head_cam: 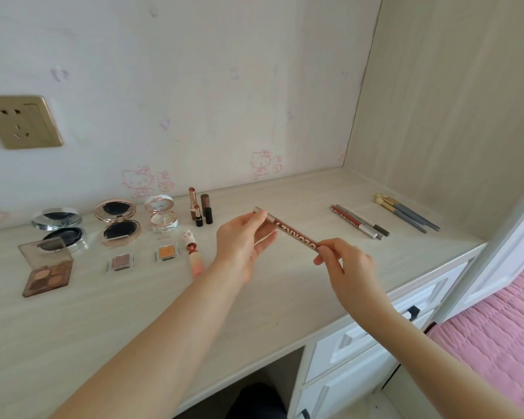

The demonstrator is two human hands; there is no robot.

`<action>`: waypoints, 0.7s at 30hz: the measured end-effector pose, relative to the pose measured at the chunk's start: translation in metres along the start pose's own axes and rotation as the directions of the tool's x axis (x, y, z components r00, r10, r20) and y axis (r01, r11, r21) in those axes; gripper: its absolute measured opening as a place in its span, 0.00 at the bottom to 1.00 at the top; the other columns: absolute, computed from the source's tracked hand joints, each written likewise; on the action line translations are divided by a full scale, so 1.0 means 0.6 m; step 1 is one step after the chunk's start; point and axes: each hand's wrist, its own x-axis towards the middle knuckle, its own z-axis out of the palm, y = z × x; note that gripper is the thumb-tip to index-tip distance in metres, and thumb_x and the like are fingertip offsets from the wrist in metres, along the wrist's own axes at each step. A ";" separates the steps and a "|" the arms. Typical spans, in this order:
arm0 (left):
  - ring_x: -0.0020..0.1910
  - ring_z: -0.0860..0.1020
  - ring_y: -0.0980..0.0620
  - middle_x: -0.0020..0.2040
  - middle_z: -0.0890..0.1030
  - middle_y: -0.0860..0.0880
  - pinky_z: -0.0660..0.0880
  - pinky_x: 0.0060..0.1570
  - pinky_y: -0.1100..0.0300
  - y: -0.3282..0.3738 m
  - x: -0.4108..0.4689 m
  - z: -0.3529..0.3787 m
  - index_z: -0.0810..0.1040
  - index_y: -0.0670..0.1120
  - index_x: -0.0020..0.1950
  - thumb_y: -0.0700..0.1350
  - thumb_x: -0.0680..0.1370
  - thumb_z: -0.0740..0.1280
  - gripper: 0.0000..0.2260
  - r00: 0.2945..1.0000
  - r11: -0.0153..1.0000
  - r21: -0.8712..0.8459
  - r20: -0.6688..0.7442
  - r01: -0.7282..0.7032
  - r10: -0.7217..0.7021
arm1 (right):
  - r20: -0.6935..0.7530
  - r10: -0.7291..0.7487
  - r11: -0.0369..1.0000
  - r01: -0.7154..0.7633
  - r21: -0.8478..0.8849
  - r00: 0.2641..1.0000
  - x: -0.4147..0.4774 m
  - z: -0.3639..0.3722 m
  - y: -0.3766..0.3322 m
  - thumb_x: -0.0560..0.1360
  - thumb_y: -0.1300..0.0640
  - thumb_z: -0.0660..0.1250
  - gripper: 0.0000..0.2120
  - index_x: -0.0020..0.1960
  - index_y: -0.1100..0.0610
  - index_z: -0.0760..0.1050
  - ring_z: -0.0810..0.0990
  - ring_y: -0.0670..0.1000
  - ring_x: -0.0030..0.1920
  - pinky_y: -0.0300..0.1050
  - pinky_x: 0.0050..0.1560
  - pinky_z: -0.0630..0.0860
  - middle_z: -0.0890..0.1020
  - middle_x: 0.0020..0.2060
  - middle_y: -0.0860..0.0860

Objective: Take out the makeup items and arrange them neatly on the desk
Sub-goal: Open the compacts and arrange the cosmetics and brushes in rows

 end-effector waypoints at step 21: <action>0.40 0.82 0.49 0.39 0.83 0.49 0.79 0.47 0.53 0.072 -0.114 -0.163 0.83 0.46 0.49 0.43 0.76 0.70 0.04 0.960 0.841 0.474 0.040 -0.261 0.275 | 0.280 0.094 0.929 -0.185 0.320 0.955 -0.019 0.092 -0.172 0.77 0.59 0.61 0.10 0.46 0.48 0.80 0.80 0.49 0.38 0.44 0.37 0.75 0.84 0.35 0.45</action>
